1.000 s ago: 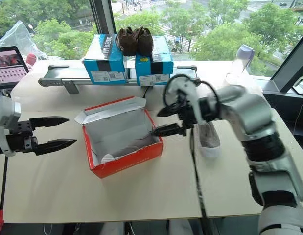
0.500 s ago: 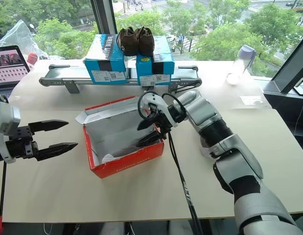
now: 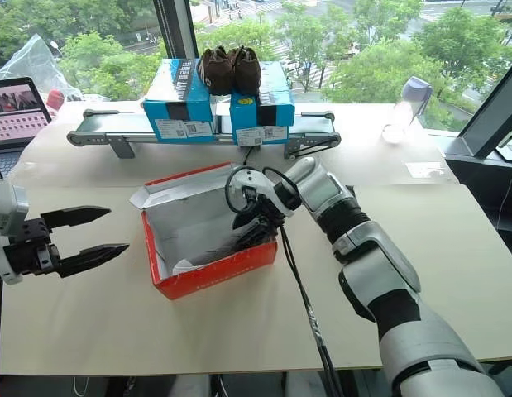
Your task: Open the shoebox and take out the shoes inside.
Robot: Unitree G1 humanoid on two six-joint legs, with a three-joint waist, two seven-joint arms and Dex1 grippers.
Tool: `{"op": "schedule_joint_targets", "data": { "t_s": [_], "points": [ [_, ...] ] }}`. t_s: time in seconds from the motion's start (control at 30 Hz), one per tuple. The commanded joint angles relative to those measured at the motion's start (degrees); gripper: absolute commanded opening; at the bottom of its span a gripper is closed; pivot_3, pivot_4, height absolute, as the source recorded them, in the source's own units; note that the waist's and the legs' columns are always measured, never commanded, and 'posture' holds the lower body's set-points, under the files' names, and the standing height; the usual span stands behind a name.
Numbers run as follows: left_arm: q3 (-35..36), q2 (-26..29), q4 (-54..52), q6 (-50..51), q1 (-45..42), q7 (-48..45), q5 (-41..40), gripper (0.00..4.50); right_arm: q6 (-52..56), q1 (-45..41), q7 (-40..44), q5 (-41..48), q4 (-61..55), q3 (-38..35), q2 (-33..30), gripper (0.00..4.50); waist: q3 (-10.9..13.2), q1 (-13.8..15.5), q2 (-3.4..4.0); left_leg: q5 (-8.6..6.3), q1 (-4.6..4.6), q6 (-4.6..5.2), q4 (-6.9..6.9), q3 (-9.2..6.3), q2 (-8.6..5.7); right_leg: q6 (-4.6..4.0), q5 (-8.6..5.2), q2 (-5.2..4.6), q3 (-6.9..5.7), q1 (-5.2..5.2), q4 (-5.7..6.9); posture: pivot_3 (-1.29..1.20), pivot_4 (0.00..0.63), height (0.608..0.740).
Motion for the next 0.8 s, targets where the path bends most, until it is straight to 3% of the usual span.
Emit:
{"op": "schedule_joint_targets", "data": {
  "t_s": [0.03, 0.23, 0.57, 0.8],
  "points": [
    [2.06, 0.20, -1.71, 0.22, -0.16, 0.61, -1.27, 4.50, -1.74, -0.40, 3.70, -1.27, 1.17, 0.26, 0.84, 2.07, 0.00, 0.03, 0.00, 0.00, 0.00, 0.00, 0.00, 0.00, 0.00, 0.00, 0.00, 0.00, 0.00, 0.00, 0.00, 0.00, 0.150, 0.740],
    [1.30, 0.48, -1.54, 0.21, -1.08, 1.44, -1.49, 4.50, -2.87, -1.08, 3.72, -2.18, 2.87, -0.11, 1.90, 0.04, 0.00, -0.04, 0.00, 0.00, 0.00, -0.01, 0.00, 0.00, 0.00, 0.00, 0.00, 0.00, 0.00, 0.00, 0.01, 0.00, 0.150, 0.740],
    [-0.28, 0.69, -1.16, -0.06, -2.50, 2.30, -1.61, 4.50, -0.72, -3.32, 3.04, -0.87, 2.50, -3.81, 2.73, 0.01, 0.00, -0.22, 0.00, 0.00, 0.00, -0.01, -0.01, 0.00, 0.00, 0.00, 0.01, 0.01, 0.01, -0.01, 0.01, 0.00, 0.150, 0.740],
    [-2.35, 1.14, -0.23, -0.65, -4.63, 1.89, -1.19, 4.50, 12.42, -7.13, 3.72, 10.62, -9.23, -7.71, -1.15, 0.01, 0.02, -0.14, 0.03, 0.00, -0.07, -0.01, -0.01, 0.00, 0.01, -0.01, 0.01, 0.02, 0.02, -0.09, 0.02, 0.00, 0.150, 0.740]
  ]
}}
